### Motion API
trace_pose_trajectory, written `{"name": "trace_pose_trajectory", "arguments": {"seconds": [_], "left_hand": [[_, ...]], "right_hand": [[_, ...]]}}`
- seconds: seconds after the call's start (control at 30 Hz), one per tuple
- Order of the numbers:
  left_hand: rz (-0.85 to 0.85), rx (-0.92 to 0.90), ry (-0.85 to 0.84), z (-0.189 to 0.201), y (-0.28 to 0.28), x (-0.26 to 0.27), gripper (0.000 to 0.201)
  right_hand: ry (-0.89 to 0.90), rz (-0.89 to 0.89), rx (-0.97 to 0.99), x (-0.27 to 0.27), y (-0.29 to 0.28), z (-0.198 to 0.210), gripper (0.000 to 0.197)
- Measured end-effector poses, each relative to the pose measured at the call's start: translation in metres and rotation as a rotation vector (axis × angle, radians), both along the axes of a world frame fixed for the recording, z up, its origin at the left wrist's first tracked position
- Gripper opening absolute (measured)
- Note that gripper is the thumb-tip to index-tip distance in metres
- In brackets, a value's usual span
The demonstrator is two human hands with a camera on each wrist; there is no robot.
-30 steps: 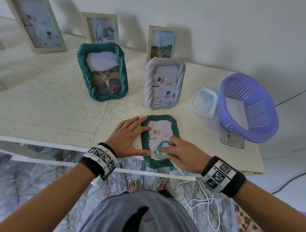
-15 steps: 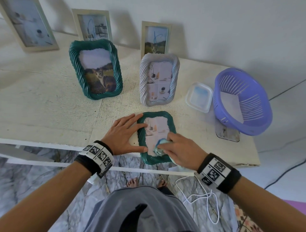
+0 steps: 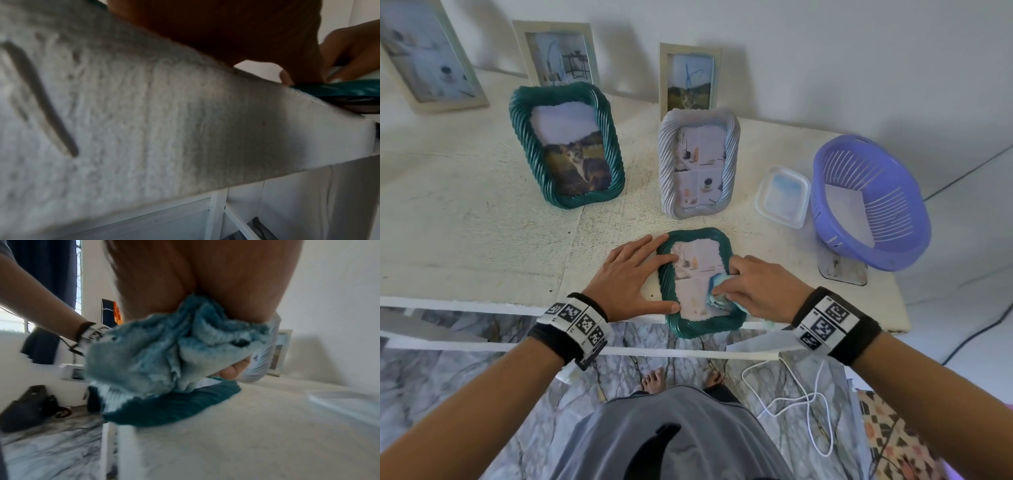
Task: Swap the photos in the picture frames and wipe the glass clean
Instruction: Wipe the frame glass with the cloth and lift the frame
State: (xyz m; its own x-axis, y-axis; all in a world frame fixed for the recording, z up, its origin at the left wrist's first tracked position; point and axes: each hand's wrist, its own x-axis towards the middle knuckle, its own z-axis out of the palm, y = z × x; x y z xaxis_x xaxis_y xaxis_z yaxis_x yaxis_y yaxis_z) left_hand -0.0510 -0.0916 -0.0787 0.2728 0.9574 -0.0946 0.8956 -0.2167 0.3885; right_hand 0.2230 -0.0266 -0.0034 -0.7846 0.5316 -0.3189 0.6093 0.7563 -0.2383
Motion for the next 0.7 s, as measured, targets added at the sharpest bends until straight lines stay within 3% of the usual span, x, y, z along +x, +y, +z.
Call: {"name": "trace_pose_trajectory", "arguments": {"seconds": [0.1, 0.27, 0.47, 0.7], "left_hand": [[0.001, 0.006, -0.009, 0.0, -0.001, 0.001, 0.096], [0.001, 0.008, 0.001, 0.0, -0.001, 0.003, 0.097], [-0.005, -0.003, 0.013, 0.003, -0.002, 0.002, 0.099], [-0.005, -0.006, -0.001, 0.004, -0.001, 0.003, 0.098]], "right_hand": [[0.027, -0.052, 0.042, 0.0, 0.002, 0.0, 0.028], [0.204, -0.038, -0.066, -0.004, -0.034, -0.016, 0.034], [0.108, -0.038, 0.028, -0.035, -0.014, -0.011, 0.023], [0.1, -0.318, 0.161, -0.049, 0.023, -0.015, 0.029]]}}
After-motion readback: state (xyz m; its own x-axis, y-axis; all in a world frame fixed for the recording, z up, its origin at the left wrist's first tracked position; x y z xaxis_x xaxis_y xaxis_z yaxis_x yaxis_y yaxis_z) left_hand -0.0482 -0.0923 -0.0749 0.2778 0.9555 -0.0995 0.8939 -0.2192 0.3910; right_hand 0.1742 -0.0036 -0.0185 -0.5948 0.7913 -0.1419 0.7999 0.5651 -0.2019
